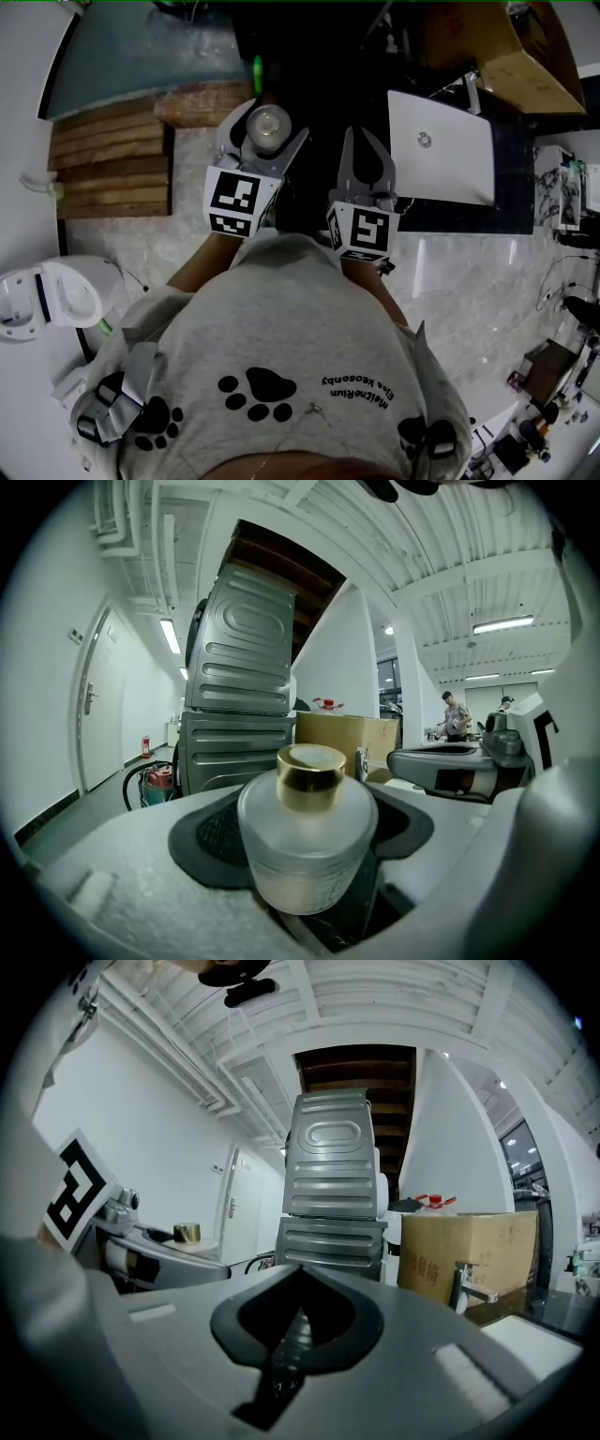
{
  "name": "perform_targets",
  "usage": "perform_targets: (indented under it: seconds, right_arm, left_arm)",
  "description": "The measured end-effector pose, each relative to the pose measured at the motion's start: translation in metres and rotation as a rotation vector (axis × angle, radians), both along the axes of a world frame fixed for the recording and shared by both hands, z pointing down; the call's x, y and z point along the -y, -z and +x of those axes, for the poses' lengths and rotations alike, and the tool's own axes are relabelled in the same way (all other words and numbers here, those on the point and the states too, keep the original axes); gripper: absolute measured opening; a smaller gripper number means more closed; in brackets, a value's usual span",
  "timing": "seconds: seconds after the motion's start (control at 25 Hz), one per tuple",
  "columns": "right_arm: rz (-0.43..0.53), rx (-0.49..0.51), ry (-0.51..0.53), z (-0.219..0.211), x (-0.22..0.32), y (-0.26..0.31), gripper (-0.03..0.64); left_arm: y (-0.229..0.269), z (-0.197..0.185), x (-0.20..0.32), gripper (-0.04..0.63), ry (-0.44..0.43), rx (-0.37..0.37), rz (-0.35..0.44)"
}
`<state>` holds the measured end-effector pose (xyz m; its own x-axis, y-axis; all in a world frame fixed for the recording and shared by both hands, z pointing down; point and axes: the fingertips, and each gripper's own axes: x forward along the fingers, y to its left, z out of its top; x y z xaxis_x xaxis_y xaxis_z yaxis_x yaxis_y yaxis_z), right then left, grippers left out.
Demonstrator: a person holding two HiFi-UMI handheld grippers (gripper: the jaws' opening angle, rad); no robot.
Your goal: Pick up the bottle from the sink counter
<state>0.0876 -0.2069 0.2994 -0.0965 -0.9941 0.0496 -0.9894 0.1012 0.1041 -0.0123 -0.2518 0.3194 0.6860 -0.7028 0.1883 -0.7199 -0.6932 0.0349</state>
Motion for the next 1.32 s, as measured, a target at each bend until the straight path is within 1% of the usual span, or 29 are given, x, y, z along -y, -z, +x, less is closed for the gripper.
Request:
perform_targets:
  seconds: [0.2, 0.44, 0.76, 1.0, 1.32]
  right_arm:
    - [0.003, -0.006, 0.048, -0.006, -0.009, 0.009, 0.000]
    - [-0.026, -0.014, 0.096, -0.007, -0.015, -0.001, 0.000]
    - [-0.026, -0.012, 0.112, 0.000, -0.014, -0.005, 0.000]
    - [-0.028, -0.008, 0.121, 0.003, -0.017, -0.008, 0.000]
    - [-0.037, -0.003, 0.125, 0.017, -0.023, -0.011, 0.000]
  left_arm:
    - [0.008, 0.003, -0.013, 0.347, 0.011, 0.002, 0.015]
    - [0.007, 0.008, -0.024, 0.347, 0.015, 0.005, 0.015]
    - [0.007, 0.018, -0.024, 0.347, 0.007, 0.005, 0.012]
    - [0.006, 0.028, -0.030, 0.347, -0.017, 0.009, 0.014]
    - [0.007, 0.044, -0.034, 0.347, -0.026, 0.016, 0.017]
